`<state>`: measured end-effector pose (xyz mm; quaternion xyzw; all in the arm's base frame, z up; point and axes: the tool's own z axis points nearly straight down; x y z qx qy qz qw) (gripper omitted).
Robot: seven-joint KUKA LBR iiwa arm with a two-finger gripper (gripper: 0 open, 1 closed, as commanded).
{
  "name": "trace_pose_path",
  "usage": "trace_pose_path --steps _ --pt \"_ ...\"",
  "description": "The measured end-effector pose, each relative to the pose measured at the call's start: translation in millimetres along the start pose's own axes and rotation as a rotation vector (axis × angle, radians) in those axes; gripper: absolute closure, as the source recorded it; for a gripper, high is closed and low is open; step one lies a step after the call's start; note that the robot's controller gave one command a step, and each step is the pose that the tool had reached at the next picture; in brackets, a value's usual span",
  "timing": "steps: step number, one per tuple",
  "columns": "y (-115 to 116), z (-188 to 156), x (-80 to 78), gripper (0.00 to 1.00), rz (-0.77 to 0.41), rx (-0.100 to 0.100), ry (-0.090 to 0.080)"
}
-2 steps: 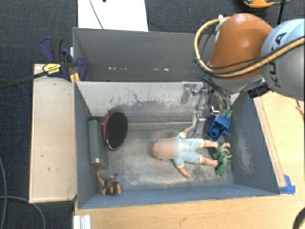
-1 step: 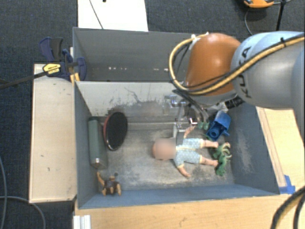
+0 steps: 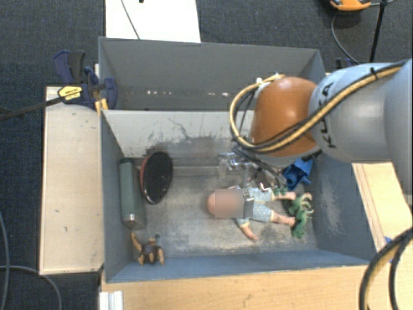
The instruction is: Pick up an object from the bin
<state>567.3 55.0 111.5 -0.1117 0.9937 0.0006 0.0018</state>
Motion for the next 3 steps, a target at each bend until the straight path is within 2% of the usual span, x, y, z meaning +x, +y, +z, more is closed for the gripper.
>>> trace_pose_path --steps 1,2,3 --pt "-5 26 5.9 0.0 0.196 0.0 0.007" --pt "-13 33 31.0 0.0 0.27 0.001 0.002" --pt "6 41 35.6 1.0 0.142 0.0 0.004"
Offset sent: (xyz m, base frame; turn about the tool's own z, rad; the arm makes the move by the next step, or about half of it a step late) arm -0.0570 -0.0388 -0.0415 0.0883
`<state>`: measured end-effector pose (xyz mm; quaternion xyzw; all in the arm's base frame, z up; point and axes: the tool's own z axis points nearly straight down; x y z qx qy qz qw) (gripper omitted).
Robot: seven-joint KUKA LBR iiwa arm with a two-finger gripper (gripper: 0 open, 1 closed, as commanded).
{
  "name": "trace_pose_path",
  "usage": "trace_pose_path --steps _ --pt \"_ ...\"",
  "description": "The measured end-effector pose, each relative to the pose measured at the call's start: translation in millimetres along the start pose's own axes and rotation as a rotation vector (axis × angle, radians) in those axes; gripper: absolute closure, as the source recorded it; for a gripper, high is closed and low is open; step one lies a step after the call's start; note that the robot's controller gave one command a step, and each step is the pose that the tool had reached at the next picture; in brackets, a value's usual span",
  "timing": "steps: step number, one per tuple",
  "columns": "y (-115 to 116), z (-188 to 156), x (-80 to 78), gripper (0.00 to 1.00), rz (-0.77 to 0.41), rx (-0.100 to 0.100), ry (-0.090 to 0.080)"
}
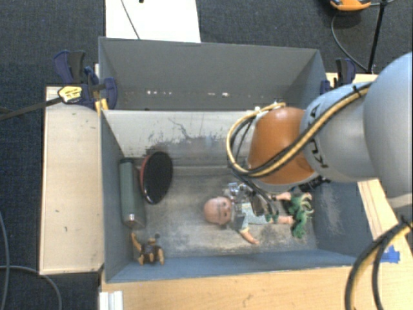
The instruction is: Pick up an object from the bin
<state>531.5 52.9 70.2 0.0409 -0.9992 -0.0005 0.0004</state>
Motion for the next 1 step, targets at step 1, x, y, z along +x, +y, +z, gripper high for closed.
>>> trace_pose_path --steps 1 --pt "0.0 0.0 0.0 1.0 0.001 0.0 0.0"
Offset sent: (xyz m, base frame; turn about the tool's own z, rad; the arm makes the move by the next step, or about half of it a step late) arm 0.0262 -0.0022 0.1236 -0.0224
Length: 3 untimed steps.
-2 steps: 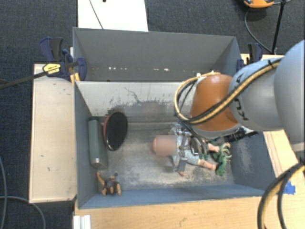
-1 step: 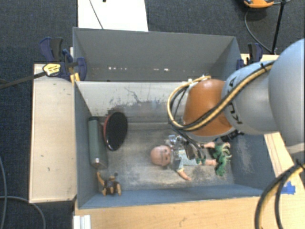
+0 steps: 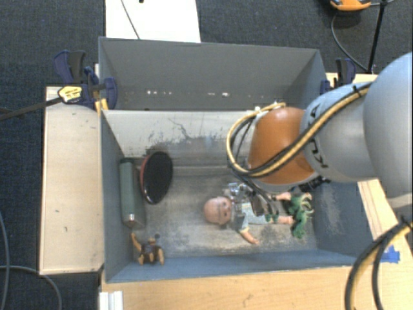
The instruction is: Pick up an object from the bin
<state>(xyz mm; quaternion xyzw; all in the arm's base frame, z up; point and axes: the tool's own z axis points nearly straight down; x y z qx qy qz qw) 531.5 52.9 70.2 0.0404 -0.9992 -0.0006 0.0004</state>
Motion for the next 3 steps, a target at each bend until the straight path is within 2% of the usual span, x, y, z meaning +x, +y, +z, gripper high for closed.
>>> trace_pose_path --steps 1,2,3 --pt "-2 -49 -9.1 1.0 -0.009 0.001 0.005" --pt "-30 -55 -12.1 1.0 -0.008 0.001 -0.016" --pt "-37 -41 -9.7 1.0 -0.003 0.001 -0.007"
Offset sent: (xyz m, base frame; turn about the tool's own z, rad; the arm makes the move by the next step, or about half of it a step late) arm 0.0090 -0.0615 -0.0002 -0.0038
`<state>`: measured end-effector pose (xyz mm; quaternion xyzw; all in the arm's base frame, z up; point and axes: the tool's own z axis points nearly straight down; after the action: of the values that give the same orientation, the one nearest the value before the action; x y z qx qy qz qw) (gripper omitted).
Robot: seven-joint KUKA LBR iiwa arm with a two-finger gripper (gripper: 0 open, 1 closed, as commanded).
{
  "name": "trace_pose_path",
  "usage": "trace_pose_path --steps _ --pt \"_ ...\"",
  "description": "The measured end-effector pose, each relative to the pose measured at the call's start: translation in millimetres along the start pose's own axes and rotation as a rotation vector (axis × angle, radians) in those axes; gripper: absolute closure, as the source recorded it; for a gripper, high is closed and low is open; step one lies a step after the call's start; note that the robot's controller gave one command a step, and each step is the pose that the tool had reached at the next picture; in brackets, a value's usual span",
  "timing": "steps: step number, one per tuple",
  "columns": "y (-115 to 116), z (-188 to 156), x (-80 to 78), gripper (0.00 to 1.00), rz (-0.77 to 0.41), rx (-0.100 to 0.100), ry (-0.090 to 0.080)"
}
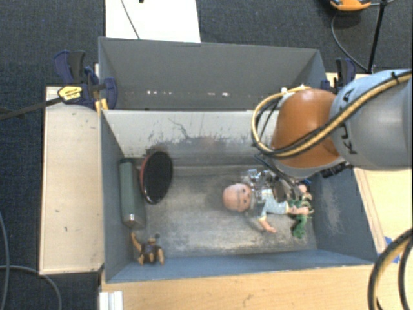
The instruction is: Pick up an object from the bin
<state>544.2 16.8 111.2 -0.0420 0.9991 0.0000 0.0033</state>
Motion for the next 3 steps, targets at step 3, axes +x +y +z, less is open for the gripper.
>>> trace_pose_path --steps 3 --pt "-25 -31 18.0 1.0 0.017 0.001 -0.008"
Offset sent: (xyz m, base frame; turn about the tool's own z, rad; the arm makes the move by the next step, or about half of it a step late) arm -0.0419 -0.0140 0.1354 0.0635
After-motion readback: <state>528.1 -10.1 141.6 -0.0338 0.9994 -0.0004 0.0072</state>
